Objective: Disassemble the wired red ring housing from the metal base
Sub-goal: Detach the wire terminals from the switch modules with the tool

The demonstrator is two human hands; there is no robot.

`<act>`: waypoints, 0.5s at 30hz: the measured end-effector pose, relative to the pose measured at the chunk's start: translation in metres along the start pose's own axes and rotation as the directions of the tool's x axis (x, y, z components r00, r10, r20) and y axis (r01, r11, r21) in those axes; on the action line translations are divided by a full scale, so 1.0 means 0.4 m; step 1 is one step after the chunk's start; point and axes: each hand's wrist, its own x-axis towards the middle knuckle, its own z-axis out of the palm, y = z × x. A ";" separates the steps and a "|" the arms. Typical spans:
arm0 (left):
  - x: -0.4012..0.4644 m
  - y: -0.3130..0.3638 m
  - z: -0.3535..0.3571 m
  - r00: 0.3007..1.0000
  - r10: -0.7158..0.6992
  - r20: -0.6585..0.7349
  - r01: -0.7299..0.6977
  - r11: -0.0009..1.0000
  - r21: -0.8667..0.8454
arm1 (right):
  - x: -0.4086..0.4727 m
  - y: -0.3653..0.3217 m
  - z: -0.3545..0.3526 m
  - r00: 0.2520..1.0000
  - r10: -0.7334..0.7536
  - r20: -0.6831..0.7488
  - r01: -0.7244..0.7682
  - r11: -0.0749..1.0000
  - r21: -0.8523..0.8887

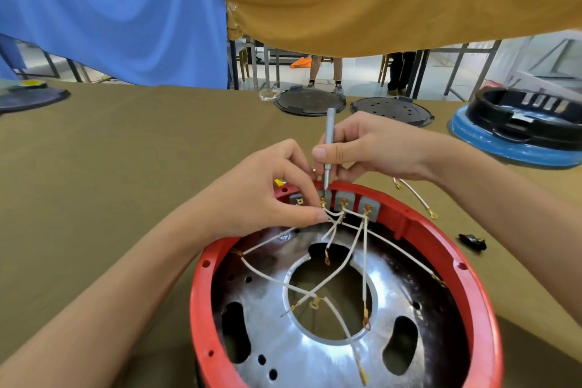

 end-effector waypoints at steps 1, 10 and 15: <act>-0.001 0.001 0.000 1.000 0.005 0.004 -0.005 1.000 0.002 | 0.000 0.002 -0.001 1.000 0.003 0.008 -0.003 1.000 0.016; -0.003 0.006 0.003 0.999 -0.030 -0.045 0.032 0.998 0.054 | -0.057 0.018 0.033 0.948 -0.261 -0.180 0.256 0.965 -0.049; -0.007 0.010 0.002 0.999 0.012 -0.034 -0.010 0.998 0.060 | -0.062 0.023 0.049 0.913 -0.342 -0.222 0.325 0.939 -0.111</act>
